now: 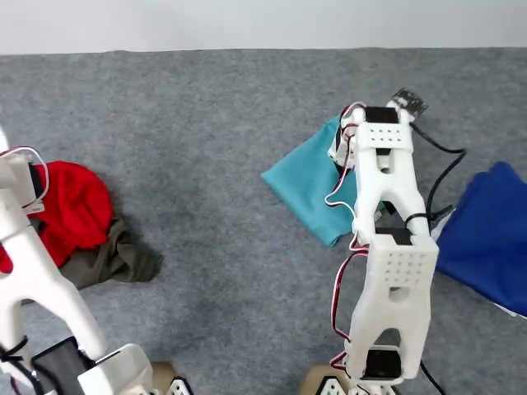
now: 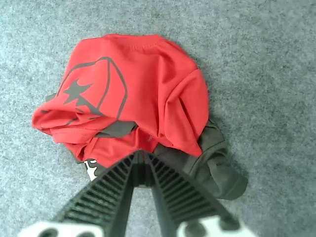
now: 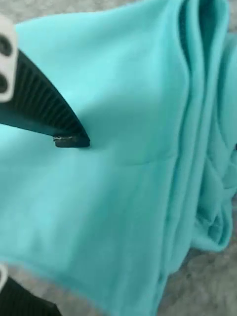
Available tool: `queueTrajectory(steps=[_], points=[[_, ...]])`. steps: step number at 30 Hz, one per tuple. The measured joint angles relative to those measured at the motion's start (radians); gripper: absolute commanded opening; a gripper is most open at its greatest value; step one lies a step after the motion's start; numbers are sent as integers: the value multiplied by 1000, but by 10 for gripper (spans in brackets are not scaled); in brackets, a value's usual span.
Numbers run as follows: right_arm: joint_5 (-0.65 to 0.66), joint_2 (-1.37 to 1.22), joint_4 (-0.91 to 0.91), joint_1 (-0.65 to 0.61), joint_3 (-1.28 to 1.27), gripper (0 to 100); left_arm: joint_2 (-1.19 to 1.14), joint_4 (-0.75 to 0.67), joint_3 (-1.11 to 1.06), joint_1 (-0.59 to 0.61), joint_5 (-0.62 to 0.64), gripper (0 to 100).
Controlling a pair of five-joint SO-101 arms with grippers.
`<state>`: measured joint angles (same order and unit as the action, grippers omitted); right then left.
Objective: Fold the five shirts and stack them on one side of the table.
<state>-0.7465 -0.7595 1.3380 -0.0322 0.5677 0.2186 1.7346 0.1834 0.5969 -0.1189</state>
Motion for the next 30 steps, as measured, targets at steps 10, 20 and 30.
queueTrajectory(steps=[10, 20, 30], points=[[8, -86, -92, -15, 20, 238, 0, 0, 0, 0, 0, 5], [54, -84, -89, -8, 18, 17, 0, 0, 0, 0, 0, 5], [242, 51, 3, 32, 18, 9, 0, 0, 0, 0, 0, 5]])
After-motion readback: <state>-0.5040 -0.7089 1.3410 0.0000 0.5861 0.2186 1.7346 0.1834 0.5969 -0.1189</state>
